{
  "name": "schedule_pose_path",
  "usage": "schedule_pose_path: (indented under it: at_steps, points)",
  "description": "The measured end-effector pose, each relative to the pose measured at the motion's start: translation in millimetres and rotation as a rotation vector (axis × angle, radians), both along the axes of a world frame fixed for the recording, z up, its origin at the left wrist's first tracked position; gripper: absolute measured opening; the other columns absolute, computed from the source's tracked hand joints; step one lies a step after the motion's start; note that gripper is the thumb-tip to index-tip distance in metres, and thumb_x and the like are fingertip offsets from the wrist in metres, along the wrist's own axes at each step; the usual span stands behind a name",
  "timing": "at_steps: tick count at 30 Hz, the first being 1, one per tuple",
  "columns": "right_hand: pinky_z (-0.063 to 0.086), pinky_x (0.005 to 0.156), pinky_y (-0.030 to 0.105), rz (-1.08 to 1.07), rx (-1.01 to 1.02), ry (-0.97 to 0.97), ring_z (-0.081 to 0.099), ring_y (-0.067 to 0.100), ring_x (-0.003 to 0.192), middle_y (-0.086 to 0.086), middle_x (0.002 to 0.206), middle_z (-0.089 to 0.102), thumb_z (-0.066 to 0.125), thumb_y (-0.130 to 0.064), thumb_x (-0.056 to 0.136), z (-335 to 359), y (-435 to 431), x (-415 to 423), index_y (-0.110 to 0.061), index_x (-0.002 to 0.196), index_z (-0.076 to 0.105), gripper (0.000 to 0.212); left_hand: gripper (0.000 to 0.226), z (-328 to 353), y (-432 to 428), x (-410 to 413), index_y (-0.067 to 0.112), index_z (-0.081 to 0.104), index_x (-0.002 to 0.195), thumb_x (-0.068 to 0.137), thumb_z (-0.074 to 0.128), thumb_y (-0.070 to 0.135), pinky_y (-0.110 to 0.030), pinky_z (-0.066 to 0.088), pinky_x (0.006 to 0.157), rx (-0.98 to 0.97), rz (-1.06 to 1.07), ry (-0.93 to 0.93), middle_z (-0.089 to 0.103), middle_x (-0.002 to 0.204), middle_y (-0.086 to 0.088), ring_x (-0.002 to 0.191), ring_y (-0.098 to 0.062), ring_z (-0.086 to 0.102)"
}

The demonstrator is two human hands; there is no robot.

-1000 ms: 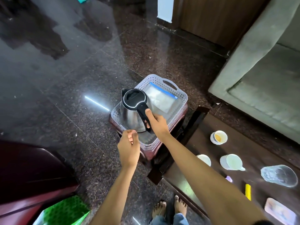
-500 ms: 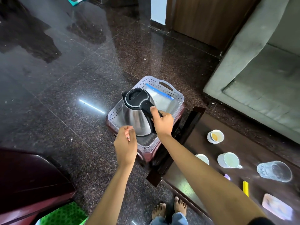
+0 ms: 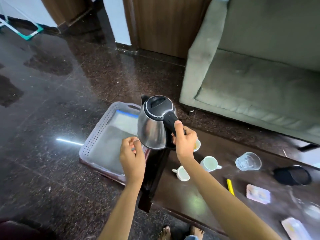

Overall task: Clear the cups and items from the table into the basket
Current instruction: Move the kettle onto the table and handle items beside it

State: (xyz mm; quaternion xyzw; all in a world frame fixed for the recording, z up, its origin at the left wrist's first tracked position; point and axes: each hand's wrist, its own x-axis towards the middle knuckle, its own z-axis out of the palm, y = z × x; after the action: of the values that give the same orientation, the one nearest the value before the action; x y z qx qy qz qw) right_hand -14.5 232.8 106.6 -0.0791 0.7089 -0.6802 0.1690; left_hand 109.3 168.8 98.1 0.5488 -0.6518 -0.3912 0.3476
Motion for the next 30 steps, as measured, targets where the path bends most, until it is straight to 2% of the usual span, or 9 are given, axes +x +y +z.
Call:
schedule_pose_path:
  at_steps: [1,5,7,10,13,19,24,27,30]
  points:
    - [0.035,0.052,0.032,-0.012,0.018,0.01,0.04,0.017,0.047,0.002,0.042,0.041,0.057,-0.054,0.075,1,12,-9,-0.004,0.045,0.04,0.06,0.014,1,5,-8,0.01,0.06,0.099,0.094,0.051,0.018,-0.019,0.041,0.074,-0.008,-0.014,0.0,0.067,0.096,-0.005,0.082,-0.014,0.057]
    - [0.037,0.053,0.04,-0.078,0.095,0.041,0.04,0.018,0.049,-0.01,0.038,0.04,0.058,-0.05,0.078,7,77,-50,-0.018,0.039,0.041,0.053,0.012,-2,36,-54,0.01,0.059,0.097,0.094,0.05,0.018,-0.016,0.037,0.071,0.015,-0.14,-0.005,0.066,0.093,-0.004,0.083,-0.018,0.06]
    - [0.033,0.051,0.033,-0.111,0.144,0.061,0.037,0.015,0.048,-0.01,0.038,0.04,0.058,-0.048,0.079,12,111,-66,-0.021,0.038,0.041,0.052,0.01,-7,56,-75,0.013,0.058,0.096,0.094,0.05,0.019,-0.018,0.038,0.07,0.03,-0.208,-0.01,0.066,0.094,-0.003,0.086,-0.017,0.061]
    - [0.025,0.045,0.024,-0.189,0.164,0.075,0.028,0.008,0.044,-0.011,0.038,0.034,0.06,-0.039,0.088,18,158,-83,-0.021,0.043,0.036,0.054,0.008,-16,86,-102,0.015,0.058,0.096,0.093,0.051,0.018,-0.01,0.037,0.066,0.056,-0.313,-0.012,0.065,0.096,0.0,0.087,-0.013,0.06]
    - [0.019,0.041,0.018,-0.293,0.238,0.107,0.023,0.005,0.041,-0.01,0.037,0.027,0.058,-0.027,0.094,18,207,-95,-0.014,0.049,0.03,0.055,0.01,-26,116,-128,0.012,0.059,0.097,0.093,0.052,0.018,-0.008,0.038,0.065,0.098,-0.405,-0.03,0.064,0.099,0.0,0.086,-0.011,0.058]
    - [0.02,0.044,0.023,-0.347,0.405,0.121,0.024,0.006,0.043,-0.009,0.039,0.029,0.053,-0.05,0.084,11,301,-114,-0.021,0.041,0.036,0.055,0.003,-42,177,-173,0.015,0.058,0.092,0.091,0.055,0.013,-0.003,0.04,0.064,0.151,-0.57,-0.015,0.064,0.095,0.001,0.082,-0.012,0.06]
    - [0.027,0.046,0.024,-0.389,0.437,0.062,0.033,0.008,0.041,-0.006,0.039,0.039,0.053,-0.039,0.093,6,356,-128,-0.016,0.043,0.04,0.057,0.006,-60,218,-201,0.016,0.058,0.095,0.09,0.055,0.017,-0.023,0.049,0.073,0.206,-0.703,-0.039,0.062,0.096,0.0,0.082,-0.004,0.06]
    - [0.032,0.044,0.019,-0.387,0.399,-0.001,0.039,0.009,0.041,-0.003,0.039,0.046,0.049,-0.024,0.091,4,380,-136,0.002,0.052,0.05,0.048,0.004,-73,239,-210,0.016,0.056,0.094,0.09,0.056,0.015,-0.013,0.045,0.07,0.218,-0.747,-0.055,0.063,0.096,-0.002,0.08,-0.007,0.06]
    - [0.037,0.048,0.024,-0.335,0.416,-0.056,0.045,0.014,0.043,0.007,0.044,0.051,0.044,-0.028,0.079,-2,399,-146,0.006,0.055,0.054,0.043,0.006,-88,257,-215,0.013,0.058,0.096,0.09,0.056,0.013,-0.005,0.042,0.066,0.243,-0.772,-0.089,0.065,0.095,-0.003,0.078,-0.007,0.059]
